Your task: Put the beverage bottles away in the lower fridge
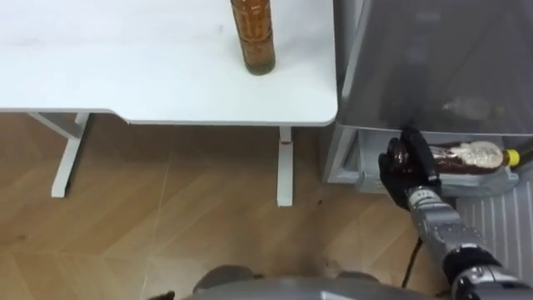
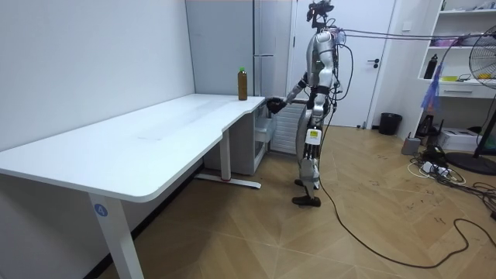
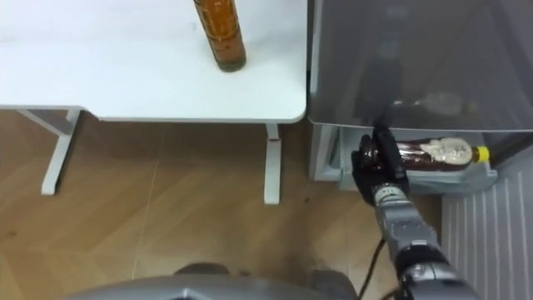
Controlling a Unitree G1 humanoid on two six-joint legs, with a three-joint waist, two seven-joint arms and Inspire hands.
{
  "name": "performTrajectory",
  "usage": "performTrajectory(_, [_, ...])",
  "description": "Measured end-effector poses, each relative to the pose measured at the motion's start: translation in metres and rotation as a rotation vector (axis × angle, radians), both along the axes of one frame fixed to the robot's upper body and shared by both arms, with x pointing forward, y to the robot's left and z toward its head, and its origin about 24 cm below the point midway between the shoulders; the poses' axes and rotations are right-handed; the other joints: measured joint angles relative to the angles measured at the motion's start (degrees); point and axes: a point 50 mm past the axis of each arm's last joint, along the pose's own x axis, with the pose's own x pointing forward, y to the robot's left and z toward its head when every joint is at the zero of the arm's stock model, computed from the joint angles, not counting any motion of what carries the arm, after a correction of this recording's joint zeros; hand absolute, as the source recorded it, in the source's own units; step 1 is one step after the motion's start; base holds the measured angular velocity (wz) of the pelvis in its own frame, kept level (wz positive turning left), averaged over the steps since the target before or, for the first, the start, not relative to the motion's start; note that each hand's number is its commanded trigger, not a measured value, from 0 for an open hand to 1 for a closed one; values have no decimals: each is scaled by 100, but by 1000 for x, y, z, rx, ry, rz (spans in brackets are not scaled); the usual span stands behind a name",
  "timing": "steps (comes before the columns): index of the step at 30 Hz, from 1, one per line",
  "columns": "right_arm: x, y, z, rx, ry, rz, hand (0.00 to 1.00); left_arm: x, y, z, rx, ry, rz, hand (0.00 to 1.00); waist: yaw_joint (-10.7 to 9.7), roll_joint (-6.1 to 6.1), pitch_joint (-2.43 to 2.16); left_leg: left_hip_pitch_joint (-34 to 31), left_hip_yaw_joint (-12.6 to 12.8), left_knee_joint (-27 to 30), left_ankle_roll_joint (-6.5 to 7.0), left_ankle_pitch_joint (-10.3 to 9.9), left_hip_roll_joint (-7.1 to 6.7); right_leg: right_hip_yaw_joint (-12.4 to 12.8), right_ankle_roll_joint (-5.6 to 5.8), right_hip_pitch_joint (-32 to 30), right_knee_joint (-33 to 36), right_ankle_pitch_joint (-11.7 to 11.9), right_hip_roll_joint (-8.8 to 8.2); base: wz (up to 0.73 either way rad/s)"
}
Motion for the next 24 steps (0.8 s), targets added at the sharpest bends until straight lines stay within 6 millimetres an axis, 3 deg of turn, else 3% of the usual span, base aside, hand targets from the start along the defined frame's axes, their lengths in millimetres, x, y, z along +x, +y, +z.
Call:
performTrajectory(3, [20,-5,11,7,-30,-40,100,19,2,1,7,-28,-18,0,40,-76,47,-544,13,153,32,74,-49,17,-21,-584,269,20,-85,1])
performTrajectory(6, [33,-15,20,-13,-40,-57,100,28,2,2,1,-46,9,0,198,-106,63,-959,72,217,65,137,-89,110,-21,-1074,443,61,-107,0])
performTrajectory(9, [43,-20,29,-12,-64,-76,100,39,5,4,18,-73,21,0,202,-118,79,-1366,24,361,82,167,-86,21,-32,-1429,557,79,-200,12])
performTrajectory(12, [56,-19,39,1,-94,-67,100,42,8,5,28,-82,1,0,232,-161,105,-1629,50,442,93,182,-116,45,-37,-1735,713,75,-260,0])
performTrajectory(13, [59,-20,42,2,-105,-72,100,43,10,6,33,-86,-6,0,251,-188,121,-1703,56,466,99,185,-171,100,-34,-1849,793,63,-286,-8])
performTrajectory(17, [71,-28,57,-21,-122,-66,100,52,16,9,47,-115,-8,0,329,-320,191,-1940,130,555,120,199,-186,172,-35,-2157,967,35,-347,-5])
performTrajectory(19, [78,-31,64,-46,-118,-47,100,54,20,11,52,-127,13,0,317,-392,207,-2199,132,703,124,201,-175,166,-41,-2378,1057,37,-375,2])
performTrajectory(24, [87,-37,76,-55,-105,-69,100,51,22,10,51,-114,48,0,358,-394,209,-2428,128,806,140,209,-169,165,-40,-2573,1090,101,-376,0])
